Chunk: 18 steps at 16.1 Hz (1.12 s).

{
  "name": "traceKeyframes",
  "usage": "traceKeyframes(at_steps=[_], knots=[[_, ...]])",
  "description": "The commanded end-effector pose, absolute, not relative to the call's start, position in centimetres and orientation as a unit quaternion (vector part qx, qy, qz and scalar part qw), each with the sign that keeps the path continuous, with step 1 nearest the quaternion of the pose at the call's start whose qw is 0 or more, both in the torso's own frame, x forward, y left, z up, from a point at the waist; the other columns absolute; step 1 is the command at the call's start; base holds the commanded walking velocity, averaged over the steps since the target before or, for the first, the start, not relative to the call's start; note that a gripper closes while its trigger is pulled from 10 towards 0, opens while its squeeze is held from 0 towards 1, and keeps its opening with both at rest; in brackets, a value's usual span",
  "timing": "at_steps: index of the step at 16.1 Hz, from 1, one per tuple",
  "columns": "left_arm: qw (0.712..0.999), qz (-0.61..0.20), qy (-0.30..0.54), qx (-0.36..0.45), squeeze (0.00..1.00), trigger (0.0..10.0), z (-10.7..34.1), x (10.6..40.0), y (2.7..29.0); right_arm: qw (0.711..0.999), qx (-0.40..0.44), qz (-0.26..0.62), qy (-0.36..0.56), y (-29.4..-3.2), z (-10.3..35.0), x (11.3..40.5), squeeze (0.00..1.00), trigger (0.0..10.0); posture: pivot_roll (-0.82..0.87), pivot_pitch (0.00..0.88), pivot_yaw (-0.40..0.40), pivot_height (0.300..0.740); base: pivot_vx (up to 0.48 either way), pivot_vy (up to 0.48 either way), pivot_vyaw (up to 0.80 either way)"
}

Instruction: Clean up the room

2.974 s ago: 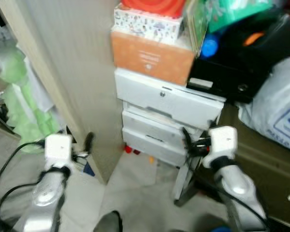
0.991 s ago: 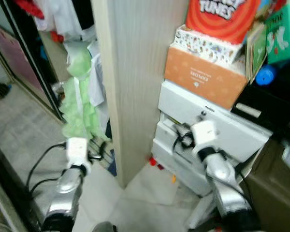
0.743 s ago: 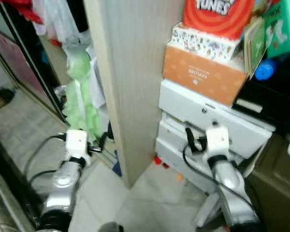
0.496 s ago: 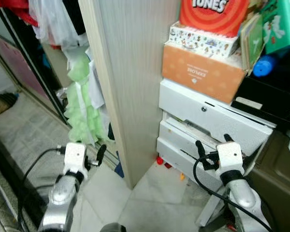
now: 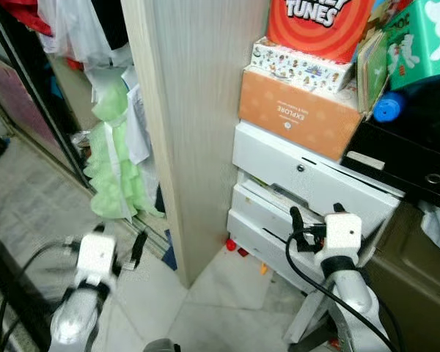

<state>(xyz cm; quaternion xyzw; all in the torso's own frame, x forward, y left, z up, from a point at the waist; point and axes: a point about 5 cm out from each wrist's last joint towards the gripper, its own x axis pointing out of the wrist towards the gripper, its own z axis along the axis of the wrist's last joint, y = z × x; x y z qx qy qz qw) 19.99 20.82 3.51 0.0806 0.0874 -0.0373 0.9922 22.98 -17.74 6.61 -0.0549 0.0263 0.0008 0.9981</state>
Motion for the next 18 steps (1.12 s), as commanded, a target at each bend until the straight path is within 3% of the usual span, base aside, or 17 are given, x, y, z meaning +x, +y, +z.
traceKeyframes(at_steps=[1,3,11,14,16,18], knots=[[0.993,-0.019,0.08,0.084,0.0,10.0,3.8,19.9,20.9,0.998,-0.052,-0.002,0.027,-18.1,6.4,22.4,0.0,10.0,-0.03,0.0,-0.005,0.74,0.0,0.0,0.0],[0.994,0.017,0.087,0.068,0.0,10.0,3.3,19.7,20.5,0.997,-0.069,-0.005,0.042,-18.7,6.0,22.0,0.0,10.0,-0.03,0.0,-0.01,0.74,0.0,0.0,0.22],[0.996,0.003,0.071,0.049,0.0,10.0,4.1,21.4,19.2,0.998,-0.067,-0.002,0.019,-18.5,7.1,23.8,0.0,10.0,-0.03,0.0,0.005,0.74,0.0,0.0,0.8],[0.991,-0.036,0.006,0.129,0.0,10.0,6.3,22.9,18.6,0.997,-0.064,0.034,0.022,-17.8,7.3,24.0,0.0,10.0,-0.02,0.0,-0.007,0.74,0.0,0.0,0.8],[0.992,-0.069,-0.012,0.107,0.0,10.0,7.0,23.9,18.6,0.996,-0.077,0.048,0.018,-18.6,7.8,24.8,0.0,10.0,-0.01,0.0,-0.014,0.74,0.0,0.0,0.78],[0.995,-0.007,0.026,0.092,0.0,10.0,5.7,23.4,19.1,0.997,-0.067,0.015,0.019,-19.2,7.7,24.9,0.0,10.0,-0.02,0.0,-0.009,0.74,0.0,0.0,0.58]])
